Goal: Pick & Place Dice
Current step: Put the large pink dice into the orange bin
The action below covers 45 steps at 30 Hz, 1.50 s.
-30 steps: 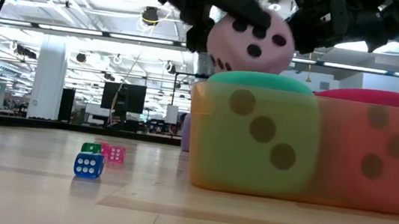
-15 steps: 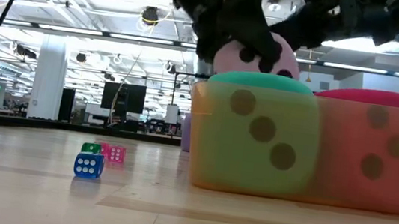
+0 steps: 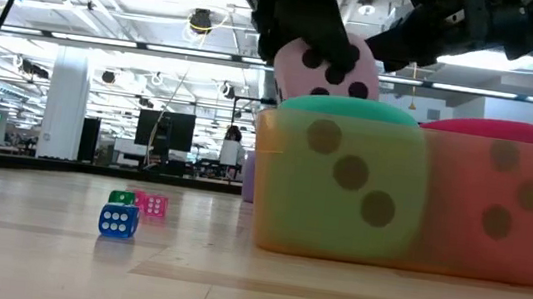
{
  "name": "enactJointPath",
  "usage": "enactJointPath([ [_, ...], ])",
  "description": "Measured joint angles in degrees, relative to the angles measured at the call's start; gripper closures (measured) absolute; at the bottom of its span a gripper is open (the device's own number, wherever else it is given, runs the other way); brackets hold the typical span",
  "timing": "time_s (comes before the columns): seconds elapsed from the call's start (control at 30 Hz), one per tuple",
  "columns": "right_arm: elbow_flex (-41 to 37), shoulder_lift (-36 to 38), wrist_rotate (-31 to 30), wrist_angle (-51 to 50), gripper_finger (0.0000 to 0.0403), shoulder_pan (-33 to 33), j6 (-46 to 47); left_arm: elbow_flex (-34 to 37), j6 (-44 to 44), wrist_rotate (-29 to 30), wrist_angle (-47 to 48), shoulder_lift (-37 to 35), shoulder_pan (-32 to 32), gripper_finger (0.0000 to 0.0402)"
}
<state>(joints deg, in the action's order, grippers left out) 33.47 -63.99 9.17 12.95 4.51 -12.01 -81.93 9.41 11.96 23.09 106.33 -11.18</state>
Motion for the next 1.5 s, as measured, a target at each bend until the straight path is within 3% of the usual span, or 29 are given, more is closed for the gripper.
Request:
enactJointPath([
  [0.53,0.0,0.0,0.1,-0.3,0.0403,0.0,0.0,0.8,0.0,-1.3,-0.7,2.3,0.3,0.0023],
  [0.9,0.0,0.0,9.1,-0.3,0.0403,0.0,1.0,3.0,-0.4,-1.9,-2.7,3.0,0.8,0.0023],
  [1.13,0.1,-5.7,13.2,4.8,0.0403,-1.1,1.8,3.0,-0.5,-3.2,-3.5,3.0,1.1,0.0022],
  [1.3,0.1,-10.3,13.5,12.1,0.0403,-1.5,2.0,3.0,-0.3,-3.2,-3.3,3.0,1.1,0.0022],
  [1.5,0.7,-13.7,13.5,13.3,0.0403,-1.5,4.6,3.0,-0.2,-3.1,-3.1,3.0,1.1,0.0022],
])
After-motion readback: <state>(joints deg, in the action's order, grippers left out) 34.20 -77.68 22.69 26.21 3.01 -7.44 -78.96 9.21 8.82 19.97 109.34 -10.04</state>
